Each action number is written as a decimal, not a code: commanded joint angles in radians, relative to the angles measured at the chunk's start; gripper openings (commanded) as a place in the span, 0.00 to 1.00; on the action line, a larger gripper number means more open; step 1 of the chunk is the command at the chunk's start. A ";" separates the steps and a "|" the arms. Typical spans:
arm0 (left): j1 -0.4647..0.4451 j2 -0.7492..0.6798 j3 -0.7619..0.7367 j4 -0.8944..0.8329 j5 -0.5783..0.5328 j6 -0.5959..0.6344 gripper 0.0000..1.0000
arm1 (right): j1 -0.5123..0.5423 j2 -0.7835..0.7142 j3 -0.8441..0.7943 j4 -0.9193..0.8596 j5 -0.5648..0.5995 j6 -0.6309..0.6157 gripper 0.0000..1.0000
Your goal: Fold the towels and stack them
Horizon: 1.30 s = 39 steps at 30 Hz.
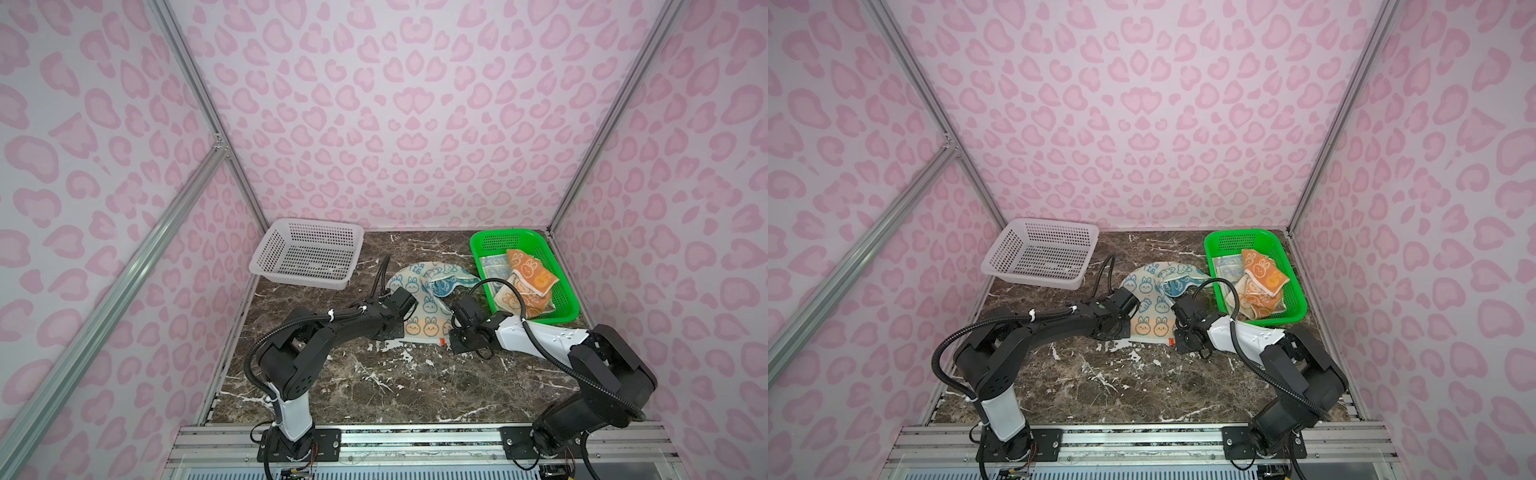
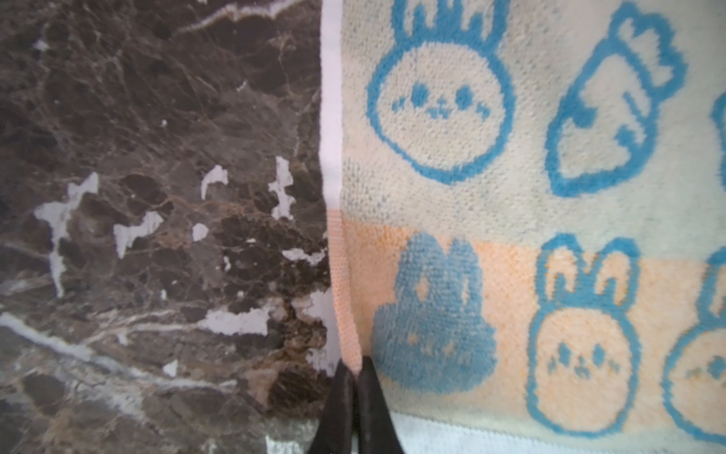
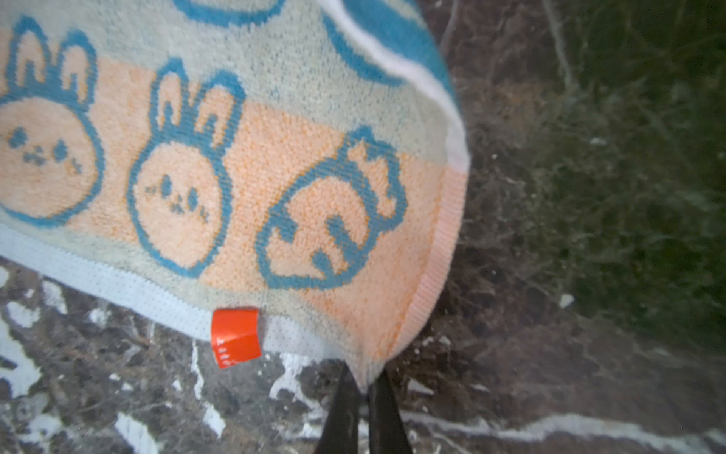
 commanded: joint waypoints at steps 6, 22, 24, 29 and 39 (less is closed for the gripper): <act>0.085 -0.162 0.163 -0.084 0.253 0.009 0.03 | -0.023 -0.126 0.231 -0.191 -0.011 -0.062 0.00; 0.243 -0.319 0.728 -0.307 0.278 0.065 0.03 | -0.079 -0.235 0.931 -0.403 -0.022 -0.153 0.00; 0.243 -0.347 0.772 -0.325 0.288 0.066 0.03 | -0.080 -0.258 0.981 -0.419 -0.043 -0.158 0.00; 0.241 -0.443 0.799 -0.341 0.314 0.058 0.03 | -0.017 -0.329 1.067 -0.470 -0.041 -0.183 0.00; 0.167 -0.652 0.807 -0.362 0.335 -0.039 0.03 | 0.154 -0.476 1.065 -0.439 -0.094 -0.191 0.00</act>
